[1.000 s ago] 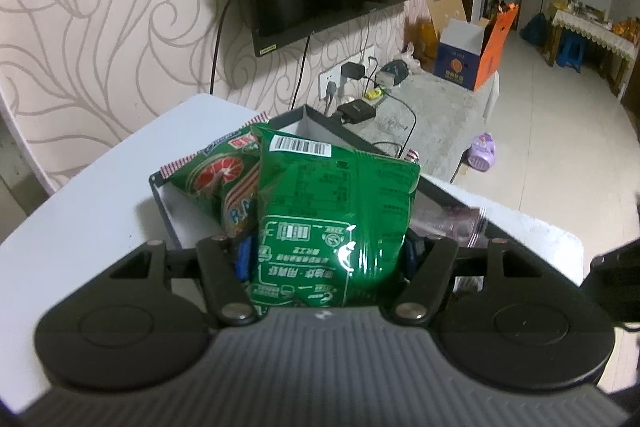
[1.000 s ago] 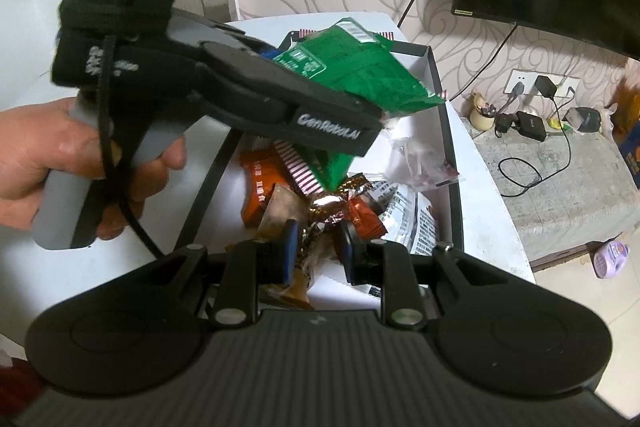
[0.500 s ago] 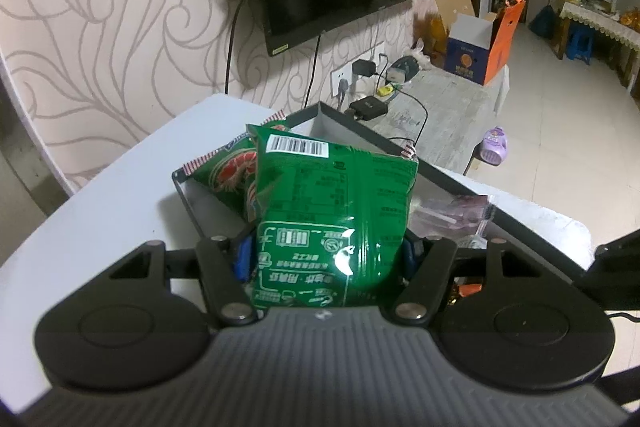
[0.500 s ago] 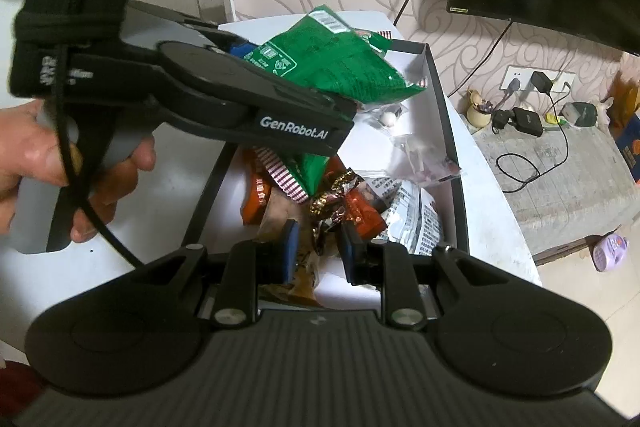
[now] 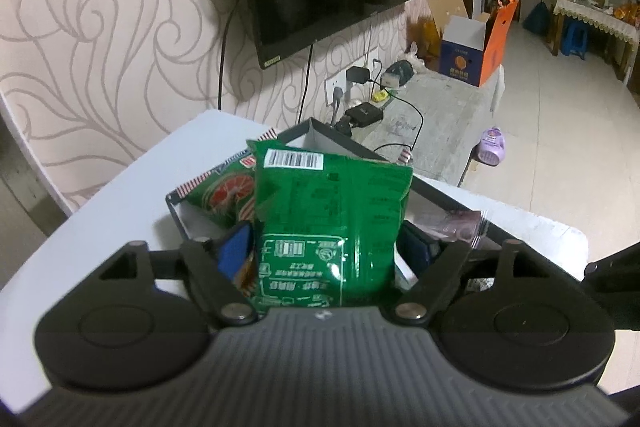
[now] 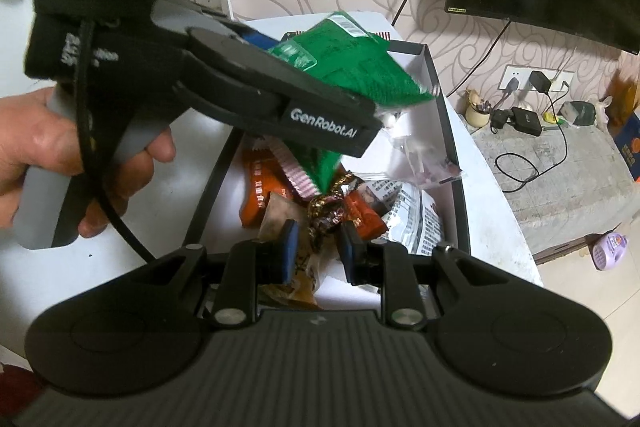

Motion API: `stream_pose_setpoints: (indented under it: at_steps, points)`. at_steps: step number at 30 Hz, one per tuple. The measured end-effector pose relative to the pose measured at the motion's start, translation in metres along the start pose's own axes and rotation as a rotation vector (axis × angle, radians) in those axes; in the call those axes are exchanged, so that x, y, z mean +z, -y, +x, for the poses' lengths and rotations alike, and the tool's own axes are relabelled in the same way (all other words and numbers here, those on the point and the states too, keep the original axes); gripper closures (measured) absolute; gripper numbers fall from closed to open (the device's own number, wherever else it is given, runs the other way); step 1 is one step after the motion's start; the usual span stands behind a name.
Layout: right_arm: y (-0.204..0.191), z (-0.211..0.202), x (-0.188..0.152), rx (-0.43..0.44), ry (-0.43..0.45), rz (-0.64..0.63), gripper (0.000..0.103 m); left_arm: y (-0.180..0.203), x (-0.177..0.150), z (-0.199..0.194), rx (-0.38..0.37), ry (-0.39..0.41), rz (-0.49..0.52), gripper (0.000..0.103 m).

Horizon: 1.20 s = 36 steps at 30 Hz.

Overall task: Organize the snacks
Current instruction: 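Open right gripper to release the brown candy into the box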

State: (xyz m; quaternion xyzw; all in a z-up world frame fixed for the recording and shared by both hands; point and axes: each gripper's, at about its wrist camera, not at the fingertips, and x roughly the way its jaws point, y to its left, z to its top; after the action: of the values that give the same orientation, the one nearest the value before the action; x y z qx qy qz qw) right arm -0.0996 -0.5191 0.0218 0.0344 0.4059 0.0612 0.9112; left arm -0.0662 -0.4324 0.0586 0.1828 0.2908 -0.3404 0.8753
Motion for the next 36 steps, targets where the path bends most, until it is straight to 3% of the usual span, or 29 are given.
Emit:
stream_pose_setpoints:
  at_steps: [19, 23, 28, 36]
  points:
    - [0.004, -0.002, 0.000, 0.006, 0.009, 0.053, 0.074, -0.001, 0.002, -0.011, -0.022, -0.034, -0.002, 0.020]
    - [0.005, -0.009, 0.003, 0.011, 0.038, 0.073, 0.057, -0.005, 0.004, -0.023, -0.050, 0.011, -0.007, 0.020]
    - [0.005, -0.015, 0.007, 0.006, 0.062, 0.077, 0.053, -0.005, 0.005, -0.021, -0.036, 0.000, -0.020, 0.019]
    - [-0.003, -0.025, 0.008, 0.009, 0.073, 0.089, 0.042, -0.009, 0.005, -0.042, -0.015, 0.057, -0.045, 0.019]
